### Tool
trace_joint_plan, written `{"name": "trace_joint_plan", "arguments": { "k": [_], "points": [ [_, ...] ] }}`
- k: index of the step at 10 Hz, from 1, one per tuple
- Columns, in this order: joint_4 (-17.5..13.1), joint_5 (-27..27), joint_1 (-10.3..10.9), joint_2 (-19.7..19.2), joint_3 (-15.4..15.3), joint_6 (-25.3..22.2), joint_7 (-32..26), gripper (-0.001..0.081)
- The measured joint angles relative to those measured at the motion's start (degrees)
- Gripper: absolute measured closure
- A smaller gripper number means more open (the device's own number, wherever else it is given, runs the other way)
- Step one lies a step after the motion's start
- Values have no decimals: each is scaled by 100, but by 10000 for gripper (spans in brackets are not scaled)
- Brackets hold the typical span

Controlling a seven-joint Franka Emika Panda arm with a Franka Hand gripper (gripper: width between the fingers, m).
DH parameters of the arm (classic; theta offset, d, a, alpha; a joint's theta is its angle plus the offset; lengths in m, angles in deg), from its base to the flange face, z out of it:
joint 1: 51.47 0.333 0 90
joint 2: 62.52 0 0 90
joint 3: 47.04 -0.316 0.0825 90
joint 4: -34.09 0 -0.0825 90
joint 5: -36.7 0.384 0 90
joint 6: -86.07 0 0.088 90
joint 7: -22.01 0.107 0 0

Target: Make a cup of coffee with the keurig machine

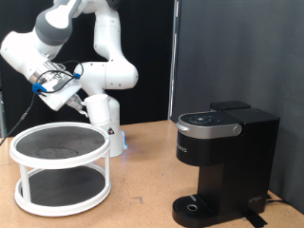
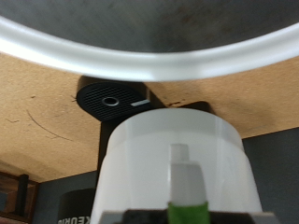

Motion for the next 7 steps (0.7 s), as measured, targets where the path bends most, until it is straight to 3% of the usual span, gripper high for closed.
{"name": "trace_joint_plan", "arguments": {
  "k": [4, 7],
  "points": [
    [-7, 771, 488, -313, -555, 674, 584, 728],
    [-120, 1321, 853, -647, -884, 1193, 674, 728]
  ]
}}
